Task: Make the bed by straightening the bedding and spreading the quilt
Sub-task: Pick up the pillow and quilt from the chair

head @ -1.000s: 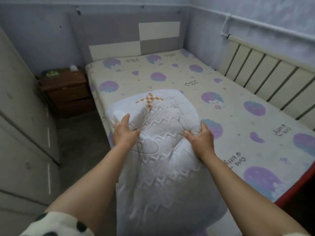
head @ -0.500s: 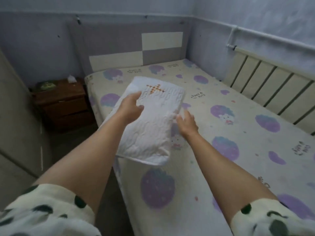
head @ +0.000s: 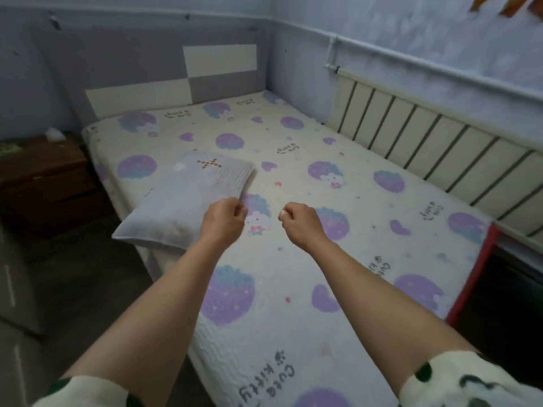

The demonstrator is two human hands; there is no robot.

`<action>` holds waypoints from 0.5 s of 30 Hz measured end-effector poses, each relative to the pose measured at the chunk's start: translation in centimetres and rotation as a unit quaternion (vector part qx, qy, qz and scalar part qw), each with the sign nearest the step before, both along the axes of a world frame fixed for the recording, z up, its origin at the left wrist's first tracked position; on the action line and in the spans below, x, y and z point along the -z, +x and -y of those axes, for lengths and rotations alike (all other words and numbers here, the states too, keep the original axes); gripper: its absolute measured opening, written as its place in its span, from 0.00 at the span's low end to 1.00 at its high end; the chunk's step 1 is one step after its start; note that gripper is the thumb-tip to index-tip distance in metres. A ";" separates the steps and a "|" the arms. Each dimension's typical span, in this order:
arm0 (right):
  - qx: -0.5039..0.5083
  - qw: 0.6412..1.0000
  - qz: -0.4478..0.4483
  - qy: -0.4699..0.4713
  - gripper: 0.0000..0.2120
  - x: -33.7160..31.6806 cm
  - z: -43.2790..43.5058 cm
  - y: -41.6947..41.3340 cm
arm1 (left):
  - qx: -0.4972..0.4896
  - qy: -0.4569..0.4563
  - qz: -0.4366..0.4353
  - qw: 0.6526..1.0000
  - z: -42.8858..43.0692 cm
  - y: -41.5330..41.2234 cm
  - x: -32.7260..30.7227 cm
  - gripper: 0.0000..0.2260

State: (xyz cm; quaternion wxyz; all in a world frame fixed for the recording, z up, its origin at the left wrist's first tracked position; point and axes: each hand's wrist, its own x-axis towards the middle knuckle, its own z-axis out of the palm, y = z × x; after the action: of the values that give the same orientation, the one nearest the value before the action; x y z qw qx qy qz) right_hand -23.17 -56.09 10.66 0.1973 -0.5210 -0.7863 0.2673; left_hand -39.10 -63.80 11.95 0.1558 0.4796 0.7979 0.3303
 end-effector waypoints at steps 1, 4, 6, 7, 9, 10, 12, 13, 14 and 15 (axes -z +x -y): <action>0.001 1.000 -0.005 0.003 0.12 -0.6 0.5 1.6 | 0.011 0.005 -0.007 1.000 0.3 1.8 -0.5 0.11; 0.024 0.999 -0.002 0.026 0.12 -2.5 3.1 9.4 | 0.059 0.022 0.000 0.998 1.8 9.2 -1.6 0.12; 0.031 0.999 0.015 0.042 0.13 -3.3 5.2 14.1 | 0.084 0.019 -0.004 0.996 2.8 13.1 -2.0 0.12; 0.047 0.997 0.031 0.055 0.14 -3.7 6.8 18.4 | 0.110 0.020 -0.004 0.994 3.5 16.9 -2.3 0.12; 0.064 0.995 0.049 0.064 0.10 -4.2 9.1 24.1 | 0.141 0.021 -0.004 0.990 4.4 21.9 -2.7 0.12; 0.076 0.994 0.053 0.062 0.09 -4.5 10.5 27.4 | 0.162 0.023 -0.007 0.987 5.1 25.0 -2.8 0.12; 0.110 0.989 0.069 0.067 0.09 -5.0 14.1 35.4 | 0.210 0.025 -0.003 0.977 7.0 33.0 -3.1 0.12; 0.128 0.987 0.073 0.066 0.08 -5.2 15.9 39.0 | 0.237 0.025 -0.001 0.971 8.0 36.8 -3.3 0.11; 0.151 0.983 0.080 0.071 0.08 -5.3 18.1 43.5 | 0.267 0.025 0.001 0.963 9.2 41.5 -3.4 0.11; 0.170 0.979 0.085 0.071 0.09 -5.4 19.9 47.0 | 0.291 0.030 0.000 0.956 10.2 45.2 -3.4 0.11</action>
State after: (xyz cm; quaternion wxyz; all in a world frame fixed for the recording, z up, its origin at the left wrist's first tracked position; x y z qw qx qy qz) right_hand 23.83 -75.98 16.11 0.2088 -0.6522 -0.7173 0.1288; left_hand 6.11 -74.01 15.36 0.2305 0.6955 0.6136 0.2944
